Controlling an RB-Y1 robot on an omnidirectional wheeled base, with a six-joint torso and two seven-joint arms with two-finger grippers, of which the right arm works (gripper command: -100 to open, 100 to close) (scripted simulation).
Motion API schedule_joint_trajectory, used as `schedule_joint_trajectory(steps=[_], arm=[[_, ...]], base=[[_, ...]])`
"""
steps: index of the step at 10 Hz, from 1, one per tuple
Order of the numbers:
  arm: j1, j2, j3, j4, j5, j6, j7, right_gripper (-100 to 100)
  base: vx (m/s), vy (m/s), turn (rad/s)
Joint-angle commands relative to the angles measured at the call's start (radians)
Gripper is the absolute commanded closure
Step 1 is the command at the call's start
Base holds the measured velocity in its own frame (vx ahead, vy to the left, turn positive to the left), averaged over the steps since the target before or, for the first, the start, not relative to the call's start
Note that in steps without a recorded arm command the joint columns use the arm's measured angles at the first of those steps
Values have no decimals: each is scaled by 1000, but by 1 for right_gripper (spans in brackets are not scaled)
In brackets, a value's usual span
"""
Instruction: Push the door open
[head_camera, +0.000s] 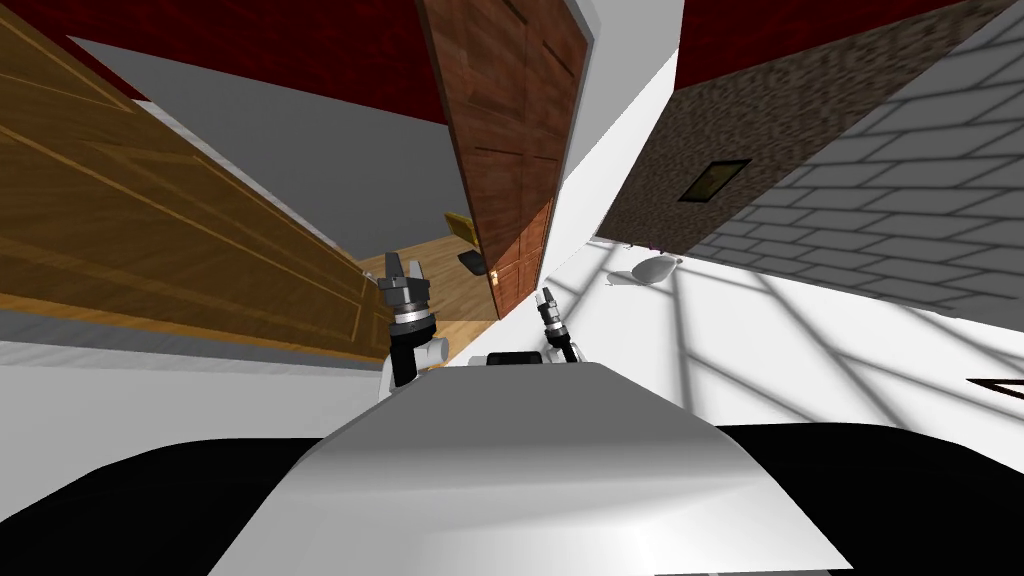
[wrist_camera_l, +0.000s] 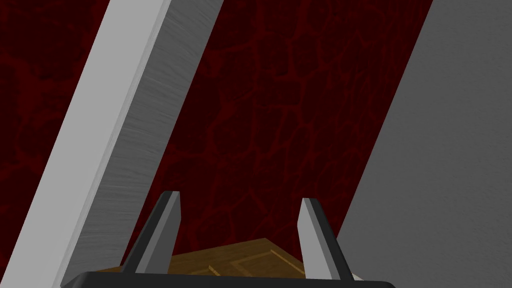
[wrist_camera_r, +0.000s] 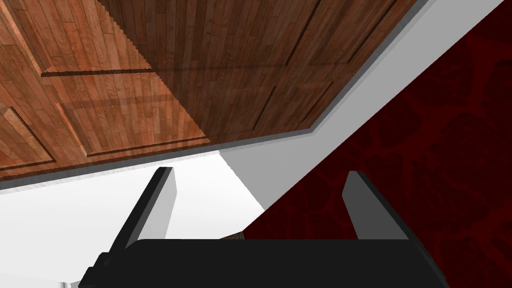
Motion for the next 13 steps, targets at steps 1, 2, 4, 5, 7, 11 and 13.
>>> schedule_joint_trajectory(steps=[1,2,4,5,7,11,13], arm=[[-1,1,11,28,7,-13,0,-100],[-6,-2,28,68,18,-24,-4,-100],[-12,-5,44,107,29,-34,-8,-100],[-14,-7,52,127,34,-40,-10,-100],[-22,-11,77,184,50,-55,-15,-100],[-38,-17,124,296,80,-85,-26,-100],[-43,-19,139,332,90,-95,-30,-100]], base=[[116,19,16],[114,7,29],[115,0,27],[103,15,22],[152,3,31],[156,12,32],[92,0,21]])
